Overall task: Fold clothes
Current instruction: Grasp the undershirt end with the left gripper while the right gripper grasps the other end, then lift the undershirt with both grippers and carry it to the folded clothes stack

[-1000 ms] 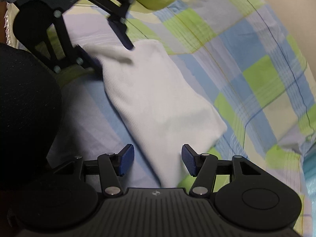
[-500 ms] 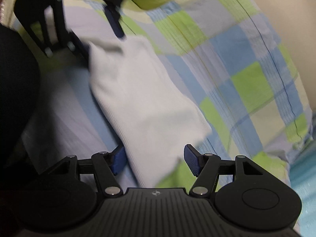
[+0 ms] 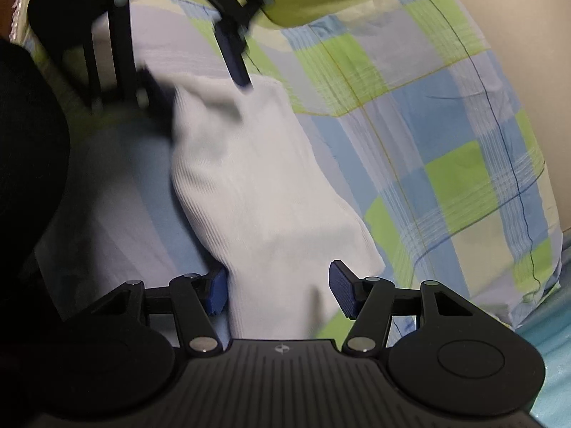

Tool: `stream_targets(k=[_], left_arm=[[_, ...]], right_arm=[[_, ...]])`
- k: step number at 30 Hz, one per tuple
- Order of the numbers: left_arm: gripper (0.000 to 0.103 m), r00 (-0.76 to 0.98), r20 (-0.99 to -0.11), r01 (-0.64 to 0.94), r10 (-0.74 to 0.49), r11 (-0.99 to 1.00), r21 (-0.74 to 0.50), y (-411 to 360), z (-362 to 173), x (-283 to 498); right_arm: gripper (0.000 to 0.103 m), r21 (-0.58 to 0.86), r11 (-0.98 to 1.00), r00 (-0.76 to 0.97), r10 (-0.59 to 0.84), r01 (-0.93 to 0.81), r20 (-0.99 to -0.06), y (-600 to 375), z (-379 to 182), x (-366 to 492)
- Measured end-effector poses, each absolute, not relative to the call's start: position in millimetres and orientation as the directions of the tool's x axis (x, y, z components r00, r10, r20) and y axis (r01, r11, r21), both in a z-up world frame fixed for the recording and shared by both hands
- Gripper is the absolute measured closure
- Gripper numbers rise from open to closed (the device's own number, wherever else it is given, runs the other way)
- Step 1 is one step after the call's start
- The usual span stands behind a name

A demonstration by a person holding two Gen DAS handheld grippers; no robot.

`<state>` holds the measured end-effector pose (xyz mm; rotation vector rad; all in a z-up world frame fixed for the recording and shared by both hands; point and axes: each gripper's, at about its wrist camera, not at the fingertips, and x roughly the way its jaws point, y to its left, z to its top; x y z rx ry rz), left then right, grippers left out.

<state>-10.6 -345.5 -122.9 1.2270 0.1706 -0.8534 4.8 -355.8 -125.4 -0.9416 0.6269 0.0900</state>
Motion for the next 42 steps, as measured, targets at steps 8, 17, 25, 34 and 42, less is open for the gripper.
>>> stream_targets(k=[8, 17, 25, 34, 42], left_arm=[[0.059, 0.682, -0.55, 0.661, -0.483, 0.085, 0.745, -347, -122, -20], [0.058, 0.682, -0.546, 0.662, -0.487, 0.094, 0.743, -363, -125, -9], [0.095, 0.673, -0.581, 0.659, -0.458, 0.015, 0.752, -365, -132, -10], [0.097, 0.681, -0.551, 0.633, -0.482, 0.01, 0.774, -361, -107, -1], [0.097, 0.706, -0.479, 0.571, -0.522, 0.019, 0.821, -361, -64, 0]], right_arm=[[0.047, -0.719, 0.615, 0.82, -0.196, -0.325, -0.538, -349, -127, 8], [0.052, -0.741, 0.579, 0.822, -0.2, -0.339, -0.533, -350, -130, 9], [0.085, -0.741, 0.558, 0.806, -0.201, -0.373, -0.557, -344, -136, 11], [0.096, -0.759, 0.565, 0.83, -0.216, -0.322, -0.513, -345, -113, 6], [0.097, -0.802, 0.549, 0.87, -0.249, -0.235, -0.426, -346, -64, -2]])
